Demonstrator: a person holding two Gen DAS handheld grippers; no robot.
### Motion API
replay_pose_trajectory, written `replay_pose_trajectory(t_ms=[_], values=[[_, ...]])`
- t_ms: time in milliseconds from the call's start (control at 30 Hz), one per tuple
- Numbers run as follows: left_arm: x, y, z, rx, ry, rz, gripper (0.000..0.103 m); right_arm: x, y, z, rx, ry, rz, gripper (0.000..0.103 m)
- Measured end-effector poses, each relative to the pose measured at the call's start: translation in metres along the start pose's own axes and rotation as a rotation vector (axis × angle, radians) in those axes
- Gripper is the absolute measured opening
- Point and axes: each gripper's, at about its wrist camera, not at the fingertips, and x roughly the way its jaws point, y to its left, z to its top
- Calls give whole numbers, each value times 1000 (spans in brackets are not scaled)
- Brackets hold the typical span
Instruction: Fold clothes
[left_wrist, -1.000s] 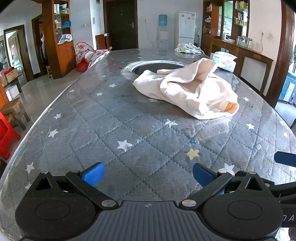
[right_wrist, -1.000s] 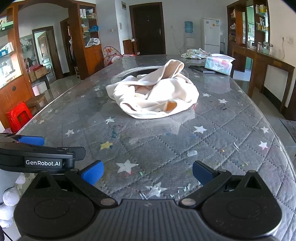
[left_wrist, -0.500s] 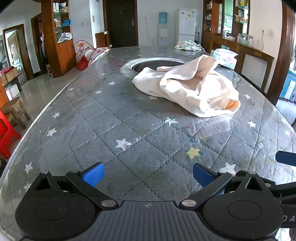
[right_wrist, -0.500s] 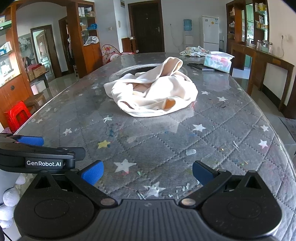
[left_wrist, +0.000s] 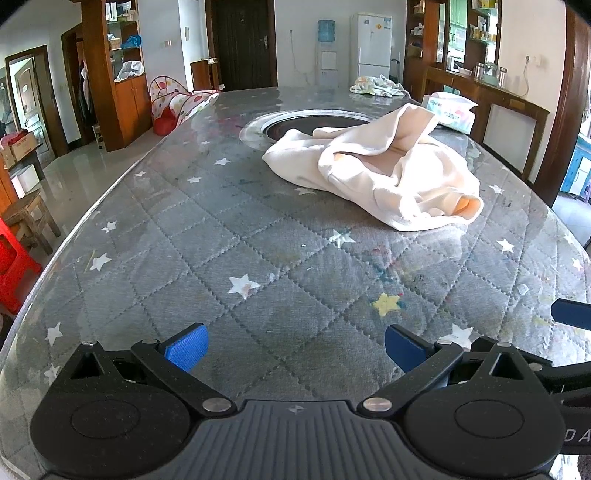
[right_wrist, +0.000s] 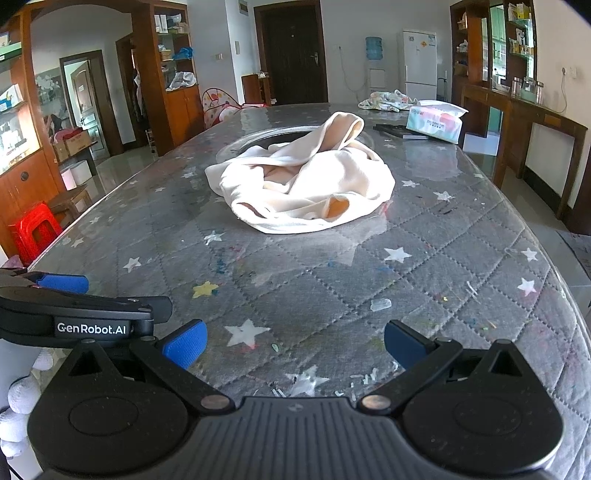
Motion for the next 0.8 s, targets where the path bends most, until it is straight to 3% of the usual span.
replay_pose_trajectory(t_ms=[800], values=[[6, 0, 1, 0, 16, 4, 103, 5, -2, 1, 10, 12, 0, 103]])
